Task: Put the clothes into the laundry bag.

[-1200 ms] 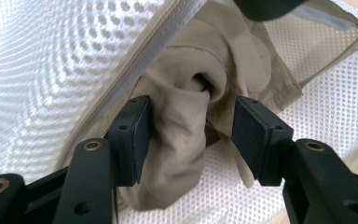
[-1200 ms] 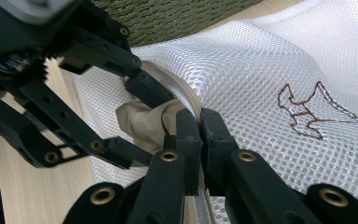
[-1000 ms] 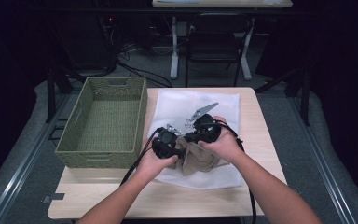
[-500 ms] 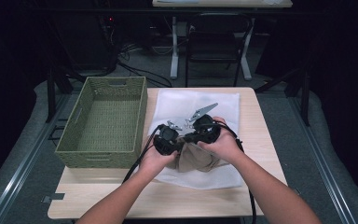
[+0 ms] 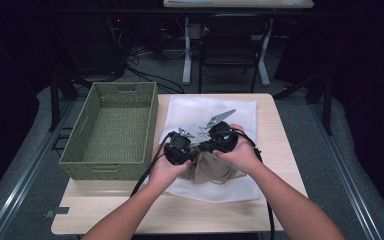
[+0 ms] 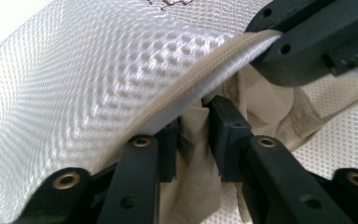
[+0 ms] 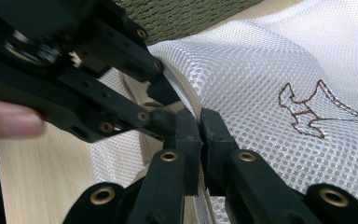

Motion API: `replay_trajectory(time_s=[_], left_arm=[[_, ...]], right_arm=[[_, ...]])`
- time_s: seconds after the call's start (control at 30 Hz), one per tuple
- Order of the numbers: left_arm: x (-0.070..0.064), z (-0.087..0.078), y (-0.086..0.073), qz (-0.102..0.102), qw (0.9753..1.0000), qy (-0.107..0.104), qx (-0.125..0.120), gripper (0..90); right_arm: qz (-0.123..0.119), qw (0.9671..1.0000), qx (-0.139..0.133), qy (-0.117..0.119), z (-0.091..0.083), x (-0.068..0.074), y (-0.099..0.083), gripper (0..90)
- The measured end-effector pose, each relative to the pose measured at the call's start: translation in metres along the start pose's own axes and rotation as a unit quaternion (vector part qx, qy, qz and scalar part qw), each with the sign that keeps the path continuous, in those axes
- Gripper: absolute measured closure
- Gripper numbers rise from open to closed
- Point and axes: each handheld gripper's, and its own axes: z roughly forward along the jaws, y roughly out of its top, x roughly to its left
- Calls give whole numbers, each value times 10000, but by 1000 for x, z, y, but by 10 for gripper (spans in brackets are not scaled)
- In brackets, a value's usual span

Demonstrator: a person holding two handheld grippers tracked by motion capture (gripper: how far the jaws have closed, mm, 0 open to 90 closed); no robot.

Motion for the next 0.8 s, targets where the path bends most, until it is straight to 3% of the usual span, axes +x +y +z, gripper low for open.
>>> replay_trajectory(time_s=[0.07,0.23,0.33,0.53,0.8], left_arm=[[0,-4,-2,-51,9999,-83,-67,676],[-5,-16,-7,131,9998,-121,-30,627],[-6,-20,-10,117,9997,-190,-26,604],[-7,-31,-17,58,9994,-273,-198,587],[-14,-34,-20,197,9990,-375,-140,565]], right_arm=[[-20,10000,-4,0,0,0,0,872],[-17,10000,15,-3,1,1,0,872],[-37,10000,36,-7,2,1,1,872],[-40,10000,53,-3,1,1,1,872],[-47,10000,40,-22,2,2,1,872]])
